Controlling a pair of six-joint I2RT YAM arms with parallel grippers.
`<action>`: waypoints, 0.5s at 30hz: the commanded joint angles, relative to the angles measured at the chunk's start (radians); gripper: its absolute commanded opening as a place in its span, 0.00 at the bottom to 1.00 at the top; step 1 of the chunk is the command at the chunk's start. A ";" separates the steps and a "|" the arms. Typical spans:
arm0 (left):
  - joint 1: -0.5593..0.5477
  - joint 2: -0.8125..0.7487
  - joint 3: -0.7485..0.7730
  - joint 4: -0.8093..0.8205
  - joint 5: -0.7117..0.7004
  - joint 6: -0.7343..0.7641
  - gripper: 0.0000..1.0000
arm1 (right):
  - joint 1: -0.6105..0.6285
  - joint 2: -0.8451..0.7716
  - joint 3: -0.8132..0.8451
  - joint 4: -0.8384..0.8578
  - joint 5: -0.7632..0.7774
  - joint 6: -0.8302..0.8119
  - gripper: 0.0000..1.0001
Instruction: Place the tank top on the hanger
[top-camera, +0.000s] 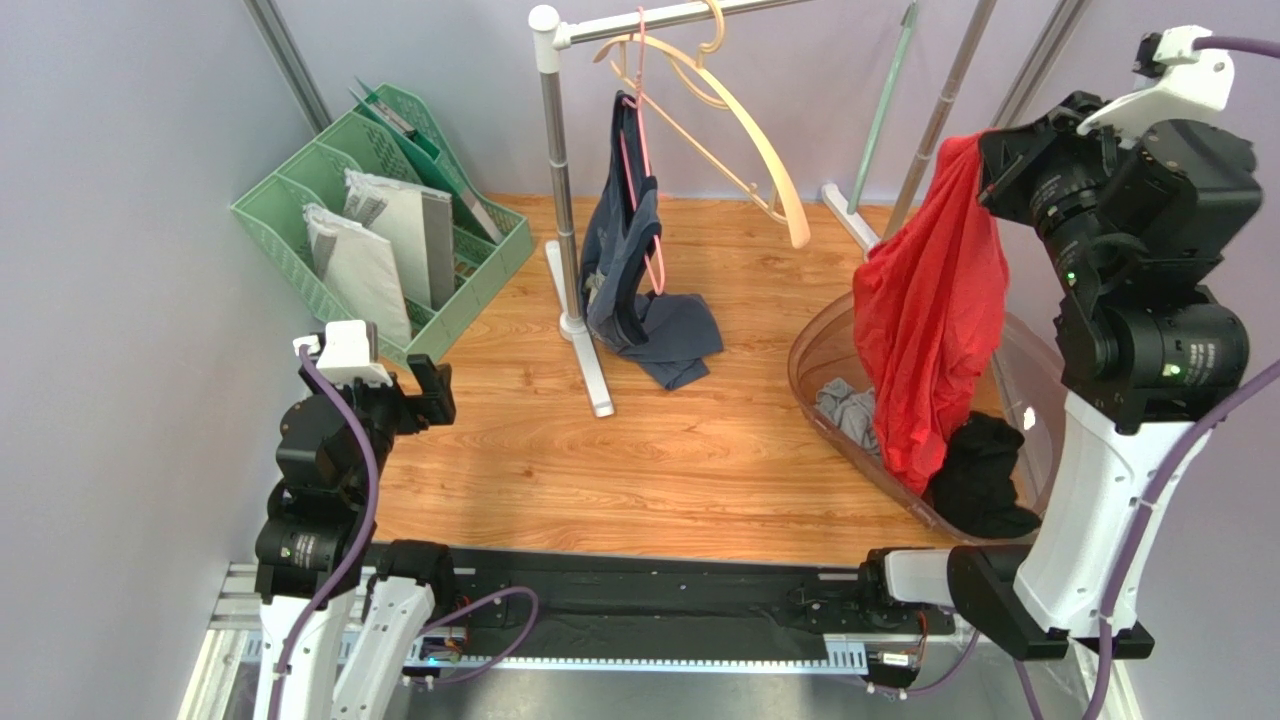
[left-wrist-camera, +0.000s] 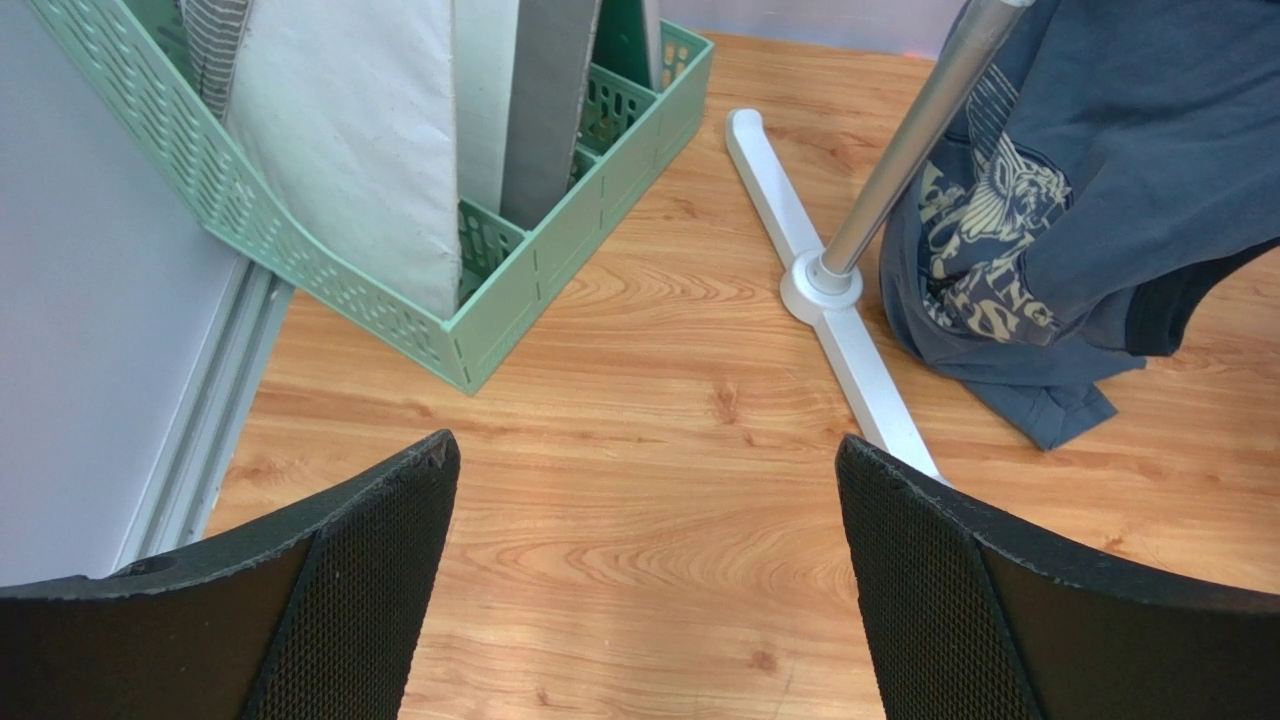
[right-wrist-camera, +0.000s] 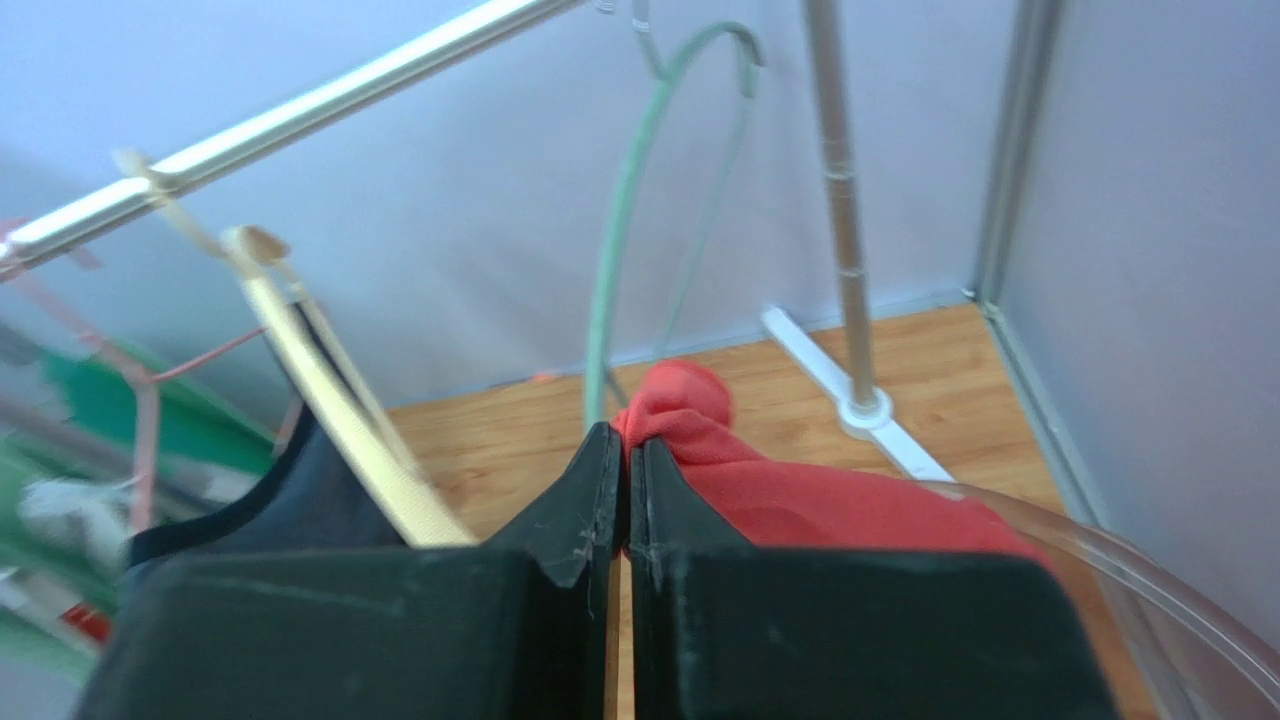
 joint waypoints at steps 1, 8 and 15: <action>-0.002 0.010 -0.005 0.033 0.014 0.008 0.99 | 0.000 -0.003 0.192 0.178 -0.246 0.043 0.00; -0.002 0.007 -0.005 0.034 0.008 0.010 0.99 | 0.001 -0.034 0.186 0.396 -0.456 0.175 0.00; -0.003 0.005 -0.005 0.038 0.014 0.010 0.99 | 0.000 -0.042 0.165 0.616 -0.749 0.310 0.00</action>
